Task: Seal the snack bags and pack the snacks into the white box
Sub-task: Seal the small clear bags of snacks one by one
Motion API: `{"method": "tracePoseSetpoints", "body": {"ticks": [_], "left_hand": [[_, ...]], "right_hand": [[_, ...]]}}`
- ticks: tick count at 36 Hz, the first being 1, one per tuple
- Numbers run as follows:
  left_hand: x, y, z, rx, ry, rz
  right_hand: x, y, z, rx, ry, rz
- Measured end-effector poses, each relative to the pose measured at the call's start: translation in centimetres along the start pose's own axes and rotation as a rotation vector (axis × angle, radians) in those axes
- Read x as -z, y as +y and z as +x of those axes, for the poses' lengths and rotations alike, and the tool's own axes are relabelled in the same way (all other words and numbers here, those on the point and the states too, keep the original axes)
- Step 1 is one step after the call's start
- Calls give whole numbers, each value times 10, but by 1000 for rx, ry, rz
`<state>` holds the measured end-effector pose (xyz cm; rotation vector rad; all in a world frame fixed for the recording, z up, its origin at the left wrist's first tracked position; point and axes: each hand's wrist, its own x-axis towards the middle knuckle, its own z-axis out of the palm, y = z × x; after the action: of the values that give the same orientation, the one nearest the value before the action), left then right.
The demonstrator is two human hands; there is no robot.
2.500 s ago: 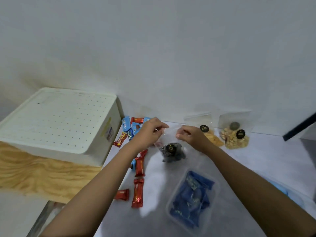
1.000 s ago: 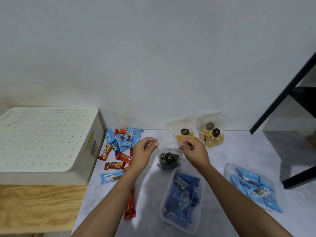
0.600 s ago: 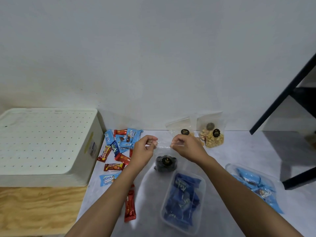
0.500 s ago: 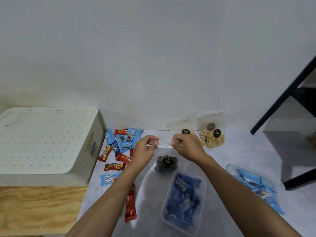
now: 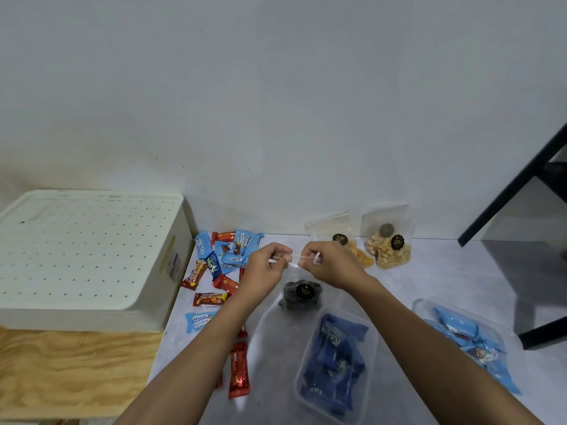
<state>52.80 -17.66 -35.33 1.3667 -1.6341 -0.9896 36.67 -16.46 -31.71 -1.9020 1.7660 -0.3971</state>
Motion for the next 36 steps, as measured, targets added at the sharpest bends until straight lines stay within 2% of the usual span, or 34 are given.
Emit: {"method": "tracePoseSetpoints", "body": {"ticks": [6, 15, 27, 36], "left_hand": [[-2, 2, -1, 8, 1, -27], [8, -6, 0, 82, 24, -75], [2, 1, -8, 45, -72, -5], [3, 7, -7, 75, -166, -49]], "right_hand": [[-2, -6, 4, -14, 22, -29], [-8, 1, 2, -13, 48, 108], [-4, -7, 3, 21, 5, -40], [0, -4, -5, -3, 22, 30]]}}
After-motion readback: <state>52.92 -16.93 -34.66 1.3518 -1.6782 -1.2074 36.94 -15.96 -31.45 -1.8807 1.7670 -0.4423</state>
